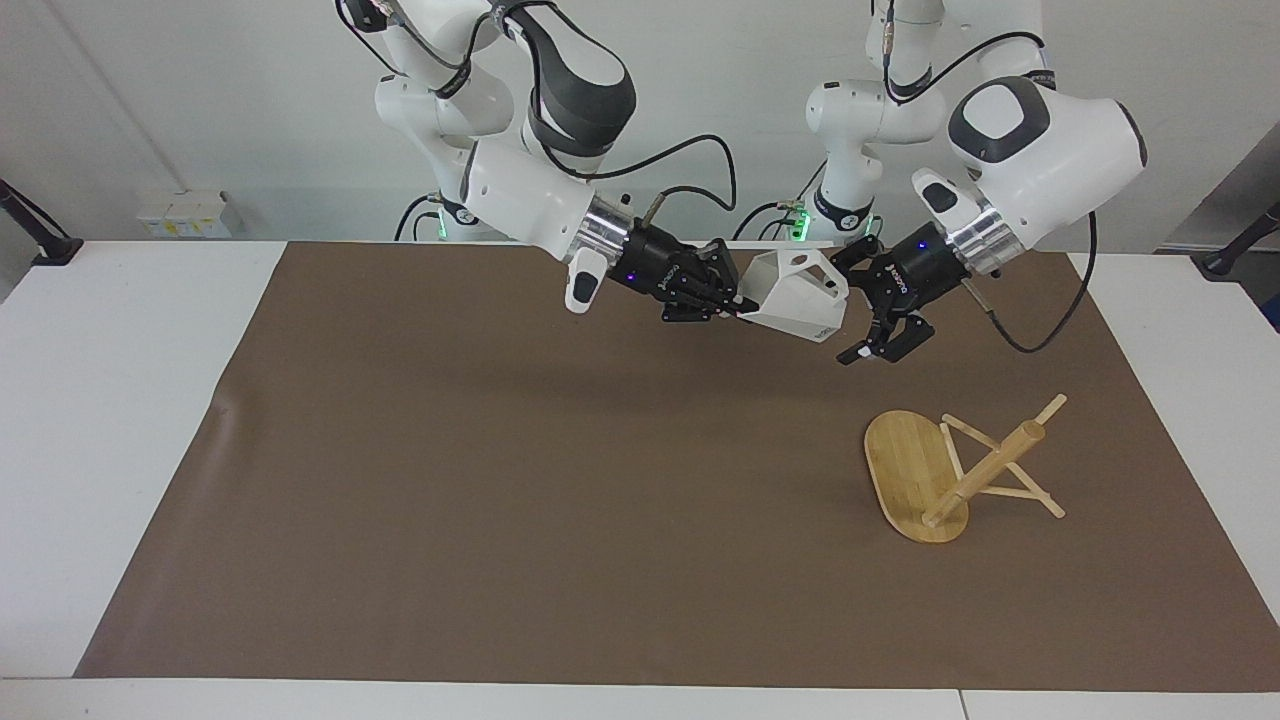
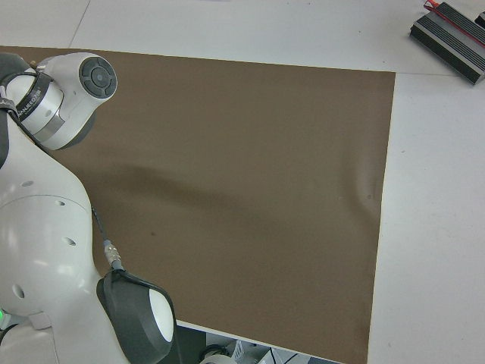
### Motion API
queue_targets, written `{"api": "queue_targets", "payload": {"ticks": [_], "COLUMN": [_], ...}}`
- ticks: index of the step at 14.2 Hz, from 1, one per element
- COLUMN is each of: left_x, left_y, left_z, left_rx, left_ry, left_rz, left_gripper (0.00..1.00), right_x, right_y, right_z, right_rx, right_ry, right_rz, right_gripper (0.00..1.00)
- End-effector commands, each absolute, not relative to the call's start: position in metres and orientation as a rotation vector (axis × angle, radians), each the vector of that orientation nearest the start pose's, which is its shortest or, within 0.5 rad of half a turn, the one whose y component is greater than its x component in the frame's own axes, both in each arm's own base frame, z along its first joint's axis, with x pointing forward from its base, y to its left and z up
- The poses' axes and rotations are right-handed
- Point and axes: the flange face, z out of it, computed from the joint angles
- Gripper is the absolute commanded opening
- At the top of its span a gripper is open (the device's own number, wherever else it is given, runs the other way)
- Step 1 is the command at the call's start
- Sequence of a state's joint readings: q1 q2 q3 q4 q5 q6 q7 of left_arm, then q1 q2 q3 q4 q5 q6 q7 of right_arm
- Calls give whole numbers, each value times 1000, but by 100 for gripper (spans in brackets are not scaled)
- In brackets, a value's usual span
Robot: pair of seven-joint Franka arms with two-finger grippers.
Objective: Hang cup on rack
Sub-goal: 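Grasp the cup rim with the left gripper beside the right gripper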
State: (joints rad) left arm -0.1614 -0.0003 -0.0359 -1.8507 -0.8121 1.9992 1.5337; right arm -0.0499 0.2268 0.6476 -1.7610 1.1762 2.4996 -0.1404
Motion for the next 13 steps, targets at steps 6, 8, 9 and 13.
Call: {"api": "queue_targets", "payload": {"ticks": [6, 8, 9, 13], "left_x": [555, 551, 551, 550], "left_y": [-162, -170, -170, -174], "left_z": [560, 567, 567, 566], "left_rx": [1875, 1876, 1879, 1891], "left_ry": [-1632, -1624, -1618, -1603], "left_rz": [761, 760, 761, 758], "left_gripper": [100, 100, 100, 100], "right_x": [569, 570, 570, 570], "right_y": [337, 336, 336, 335], "right_z": [517, 517, 517, 517], "right_rx": [-2014, -2014, -2014, -2014], "right_ry": [153, 153, 153, 155], "right_rz": [-216, -218, -218, -219], "right_gripper": [0, 0, 0, 0]}}
